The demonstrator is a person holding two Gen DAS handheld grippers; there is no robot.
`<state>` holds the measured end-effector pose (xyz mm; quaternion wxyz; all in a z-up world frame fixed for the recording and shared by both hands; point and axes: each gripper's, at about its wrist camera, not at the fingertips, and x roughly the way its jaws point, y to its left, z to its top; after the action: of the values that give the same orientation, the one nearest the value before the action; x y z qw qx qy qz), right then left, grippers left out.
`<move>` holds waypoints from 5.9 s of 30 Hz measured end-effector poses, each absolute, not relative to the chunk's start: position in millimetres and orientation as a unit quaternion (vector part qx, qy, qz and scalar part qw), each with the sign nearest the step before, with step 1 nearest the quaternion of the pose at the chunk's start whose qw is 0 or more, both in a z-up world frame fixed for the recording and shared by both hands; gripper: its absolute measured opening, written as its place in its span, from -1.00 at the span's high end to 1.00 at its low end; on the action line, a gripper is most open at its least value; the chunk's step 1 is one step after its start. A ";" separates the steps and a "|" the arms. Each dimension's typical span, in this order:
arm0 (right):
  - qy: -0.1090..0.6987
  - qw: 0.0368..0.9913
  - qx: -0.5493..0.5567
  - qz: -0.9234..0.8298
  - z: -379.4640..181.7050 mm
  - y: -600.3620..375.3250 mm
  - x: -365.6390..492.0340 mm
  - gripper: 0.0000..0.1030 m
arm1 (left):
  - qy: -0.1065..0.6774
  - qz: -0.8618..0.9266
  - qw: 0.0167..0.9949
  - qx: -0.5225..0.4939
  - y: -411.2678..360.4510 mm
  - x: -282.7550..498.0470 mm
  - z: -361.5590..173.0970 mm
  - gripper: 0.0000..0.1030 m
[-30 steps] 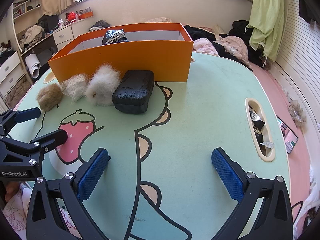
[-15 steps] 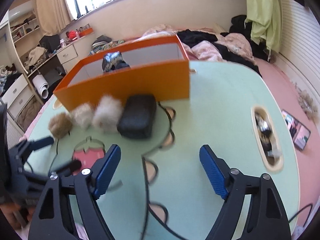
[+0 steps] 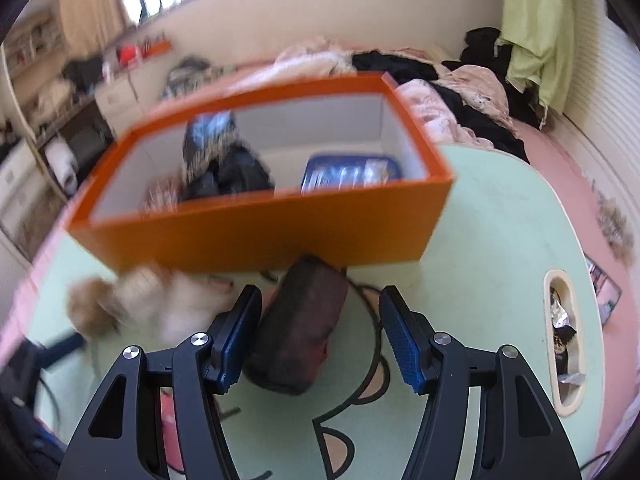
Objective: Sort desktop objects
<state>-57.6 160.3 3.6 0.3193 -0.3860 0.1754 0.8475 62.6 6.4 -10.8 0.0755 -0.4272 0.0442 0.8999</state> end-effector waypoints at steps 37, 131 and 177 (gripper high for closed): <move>0.130 0.277 -0.364 0.880 -6.1 107.2 20.5 -0.07 | -0.070 0.911 0.104 -0.393 -21.7 62.3 -1.2 -1.00; 0.148 0.323 -0.392 0.849 -27.5 131.6 4.4 -0.99 | 0.041 0.901 0.072 -0.425 5.8 53.4 -9.4 -1.00; 0.147 0.322 -0.392 0.849 -30.4 136.1 1.0 -0.99 | 0.041 0.901 0.072 -0.425 4.0 53.4 -10.3 -1.00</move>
<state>1.0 136.1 -30.4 0.3224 -0.3924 0.1474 0.8487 53.4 4.0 -10.3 0.0725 -0.4248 0.0411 0.9014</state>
